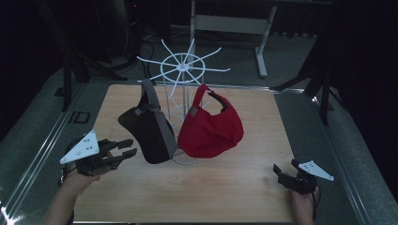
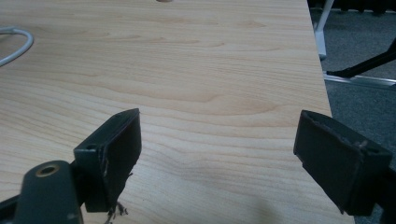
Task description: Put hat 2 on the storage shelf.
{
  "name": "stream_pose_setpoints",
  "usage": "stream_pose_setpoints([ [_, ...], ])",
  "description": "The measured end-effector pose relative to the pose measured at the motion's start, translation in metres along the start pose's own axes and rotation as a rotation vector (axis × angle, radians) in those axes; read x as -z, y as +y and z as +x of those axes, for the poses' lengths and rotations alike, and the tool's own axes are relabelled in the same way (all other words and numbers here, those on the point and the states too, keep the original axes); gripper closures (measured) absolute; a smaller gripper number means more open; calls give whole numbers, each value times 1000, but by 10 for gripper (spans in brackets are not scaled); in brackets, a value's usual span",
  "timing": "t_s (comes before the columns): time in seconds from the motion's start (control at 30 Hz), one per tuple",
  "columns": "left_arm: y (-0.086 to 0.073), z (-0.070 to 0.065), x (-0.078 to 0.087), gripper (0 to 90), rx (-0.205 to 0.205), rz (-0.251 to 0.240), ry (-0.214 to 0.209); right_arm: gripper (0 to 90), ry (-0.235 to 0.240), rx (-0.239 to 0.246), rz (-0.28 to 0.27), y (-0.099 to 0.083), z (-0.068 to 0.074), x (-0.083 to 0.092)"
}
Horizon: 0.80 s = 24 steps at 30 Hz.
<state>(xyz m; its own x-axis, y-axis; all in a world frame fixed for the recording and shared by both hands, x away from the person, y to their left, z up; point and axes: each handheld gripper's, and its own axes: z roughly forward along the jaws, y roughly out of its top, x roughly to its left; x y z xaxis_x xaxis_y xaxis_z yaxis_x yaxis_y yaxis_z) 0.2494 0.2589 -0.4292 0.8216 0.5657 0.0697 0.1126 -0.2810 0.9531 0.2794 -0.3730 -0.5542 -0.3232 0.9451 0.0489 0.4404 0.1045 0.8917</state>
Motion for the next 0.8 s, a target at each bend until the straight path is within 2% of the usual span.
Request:
stream_pose_setpoints([
  [0.23, -29, -3, -9, 644, 50, 24, -16, 149, 1, 4, 0, 0, 0, 0],
  [0.37, -44, -5, -13, 644, 61, 37, -17, 149, 2, 7, -3, 0, 0, 0],
  [0.6, -64, -9, -17, 644, 89, 42, -20, 149, 1, 10, -2, 0, 1, 0],
  [0.8, -77, -11, -19, 644, 100, 68, -13, 149, 0, 12, -2, 0, 1, 0],
])
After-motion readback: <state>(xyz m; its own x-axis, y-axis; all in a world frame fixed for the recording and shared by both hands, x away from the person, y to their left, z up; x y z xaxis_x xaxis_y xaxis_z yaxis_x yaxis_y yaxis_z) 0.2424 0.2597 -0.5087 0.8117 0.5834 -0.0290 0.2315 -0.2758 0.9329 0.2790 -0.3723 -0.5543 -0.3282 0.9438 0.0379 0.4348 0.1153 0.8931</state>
